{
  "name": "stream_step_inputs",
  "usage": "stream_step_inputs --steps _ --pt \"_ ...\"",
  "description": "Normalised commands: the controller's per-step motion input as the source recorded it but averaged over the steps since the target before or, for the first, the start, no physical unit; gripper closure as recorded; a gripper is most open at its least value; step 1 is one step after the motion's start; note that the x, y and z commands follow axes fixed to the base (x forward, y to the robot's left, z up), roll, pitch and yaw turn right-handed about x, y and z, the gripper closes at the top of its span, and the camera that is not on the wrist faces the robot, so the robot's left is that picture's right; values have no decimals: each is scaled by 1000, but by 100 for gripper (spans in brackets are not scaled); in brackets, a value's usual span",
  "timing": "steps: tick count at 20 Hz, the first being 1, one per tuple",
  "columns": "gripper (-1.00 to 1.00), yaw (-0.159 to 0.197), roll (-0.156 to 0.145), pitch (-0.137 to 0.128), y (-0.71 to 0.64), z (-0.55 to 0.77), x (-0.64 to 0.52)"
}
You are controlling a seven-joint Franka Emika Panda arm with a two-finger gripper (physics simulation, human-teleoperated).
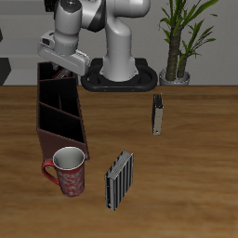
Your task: Place the red book into the right desk caddy's right compartment
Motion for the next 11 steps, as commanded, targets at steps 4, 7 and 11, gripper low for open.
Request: stream_step_inputs --steps 4,7,11 --pt "-100 -25 15 39 38 6 26" --pt "-100 -8 11 13 25 23 67" --pt "-100 35 -17 -15 -47 120 60"
